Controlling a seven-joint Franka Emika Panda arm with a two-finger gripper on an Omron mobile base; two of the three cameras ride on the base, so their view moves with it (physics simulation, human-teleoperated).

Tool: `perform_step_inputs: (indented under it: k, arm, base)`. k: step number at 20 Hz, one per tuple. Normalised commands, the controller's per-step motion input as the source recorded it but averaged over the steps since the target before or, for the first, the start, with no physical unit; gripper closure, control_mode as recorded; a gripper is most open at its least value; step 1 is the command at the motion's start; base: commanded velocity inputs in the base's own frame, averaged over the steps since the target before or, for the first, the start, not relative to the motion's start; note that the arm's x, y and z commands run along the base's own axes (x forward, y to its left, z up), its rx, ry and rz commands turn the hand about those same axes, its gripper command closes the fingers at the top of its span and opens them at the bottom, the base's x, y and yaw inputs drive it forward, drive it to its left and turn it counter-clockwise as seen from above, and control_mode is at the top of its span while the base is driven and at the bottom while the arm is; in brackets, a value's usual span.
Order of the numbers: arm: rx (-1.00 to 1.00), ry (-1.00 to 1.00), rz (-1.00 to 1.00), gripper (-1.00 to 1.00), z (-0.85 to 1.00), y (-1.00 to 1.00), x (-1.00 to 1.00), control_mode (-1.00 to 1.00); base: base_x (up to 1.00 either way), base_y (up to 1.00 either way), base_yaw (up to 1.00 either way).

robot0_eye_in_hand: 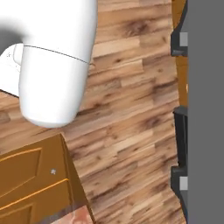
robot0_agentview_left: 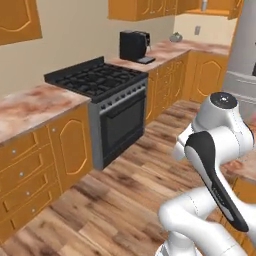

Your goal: Move the cutting board and knife to the sink. Then move spray from the cabinet to the counter.

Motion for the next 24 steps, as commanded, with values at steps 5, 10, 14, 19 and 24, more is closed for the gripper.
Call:
perform_step_inputs:
  k: [5,10,14,19,24]
  arm:
    - [0.0,0.0,0.0,-1.0,0.0,0.0,0.0,1.0]
    - [0.0,0.0,0.0,-1.0,0.0,0.0,0.0,1.0]
    - [0.0,0.0,0.0,-1.0,0.0,0.0,0.0,1.0]
    - [0.0,0.0,0.0,-1.0,0.0,0.0,0.0,1.0]
    - [0.0,0.0,0.0,-1.0,0.0,0.0,0.0,1.0]
  base:
    - [0.64,0.24,-0.75]
    - [1.0,0.74,-0.6]
    - [1.0,0.78,-0.6]
    - [1.0,0.7,-0.56]
    - [1.0,0.63,-0.39]
